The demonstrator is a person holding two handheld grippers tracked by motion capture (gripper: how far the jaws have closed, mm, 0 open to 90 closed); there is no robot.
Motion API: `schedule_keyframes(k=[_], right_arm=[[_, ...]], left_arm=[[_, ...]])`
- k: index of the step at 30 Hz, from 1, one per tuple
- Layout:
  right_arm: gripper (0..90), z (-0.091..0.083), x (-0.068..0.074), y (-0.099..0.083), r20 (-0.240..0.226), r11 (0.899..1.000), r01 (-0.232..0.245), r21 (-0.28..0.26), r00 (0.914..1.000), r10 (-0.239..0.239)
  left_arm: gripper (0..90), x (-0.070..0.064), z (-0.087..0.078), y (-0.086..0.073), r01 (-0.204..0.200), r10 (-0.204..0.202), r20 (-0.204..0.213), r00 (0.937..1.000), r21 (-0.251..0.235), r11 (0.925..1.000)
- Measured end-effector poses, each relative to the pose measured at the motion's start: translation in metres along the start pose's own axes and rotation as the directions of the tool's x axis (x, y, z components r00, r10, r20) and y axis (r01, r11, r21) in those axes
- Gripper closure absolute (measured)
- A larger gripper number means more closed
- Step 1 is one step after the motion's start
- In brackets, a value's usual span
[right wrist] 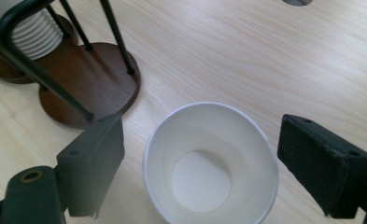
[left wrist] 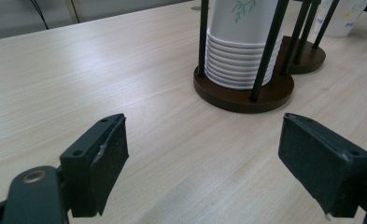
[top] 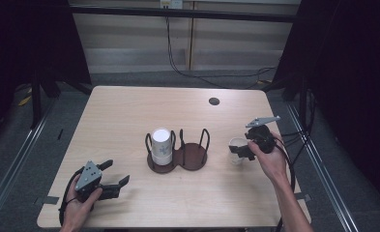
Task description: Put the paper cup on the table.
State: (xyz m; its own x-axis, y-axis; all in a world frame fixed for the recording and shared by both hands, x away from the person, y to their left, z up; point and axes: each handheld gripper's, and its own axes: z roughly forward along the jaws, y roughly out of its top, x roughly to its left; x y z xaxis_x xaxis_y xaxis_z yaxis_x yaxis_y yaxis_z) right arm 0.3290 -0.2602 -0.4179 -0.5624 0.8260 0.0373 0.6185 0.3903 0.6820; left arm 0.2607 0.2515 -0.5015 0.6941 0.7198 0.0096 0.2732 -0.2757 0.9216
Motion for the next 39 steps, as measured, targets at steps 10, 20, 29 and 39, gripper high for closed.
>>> schedule_keyframes(k=[10, 20, 29, 39], right_arm=[[14.0, -0.015, 0.011, -0.018, 0.004, 0.996, -0.023, -0.087, 0.9997, 0.023], [15.3, -0.023, 0.019, -0.045, 0.055, 0.988, -0.053, -0.142, 0.9966, 0.061], [15.3, -0.027, 0.023, -0.07, 0.05, 0.976, -0.095, -0.195, 0.993, 0.107], [15.8, -0.02, 0.03, -0.1, 0.046, 0.963, -0.125, -0.238, 0.9891, 0.14]], left_arm=[[15.9, 0.0, 0.0, 0.0, 0.002, -0.002, -0.004, 1.0, -0.004, 1.0], [15.7, 0.001, 0.0, 0.0, 0.023, -0.023, -0.015, 0.9996, -0.007, 0.9997], [15.7, 0.0, 0.0, 0.0, 0.032, -0.032, -0.009, 0.9994, -0.008, 0.9995], [15.7, 0.0, 0.001, 0.0, 0.057, -0.057, -0.014, 0.9983, -0.005, 0.9984]])
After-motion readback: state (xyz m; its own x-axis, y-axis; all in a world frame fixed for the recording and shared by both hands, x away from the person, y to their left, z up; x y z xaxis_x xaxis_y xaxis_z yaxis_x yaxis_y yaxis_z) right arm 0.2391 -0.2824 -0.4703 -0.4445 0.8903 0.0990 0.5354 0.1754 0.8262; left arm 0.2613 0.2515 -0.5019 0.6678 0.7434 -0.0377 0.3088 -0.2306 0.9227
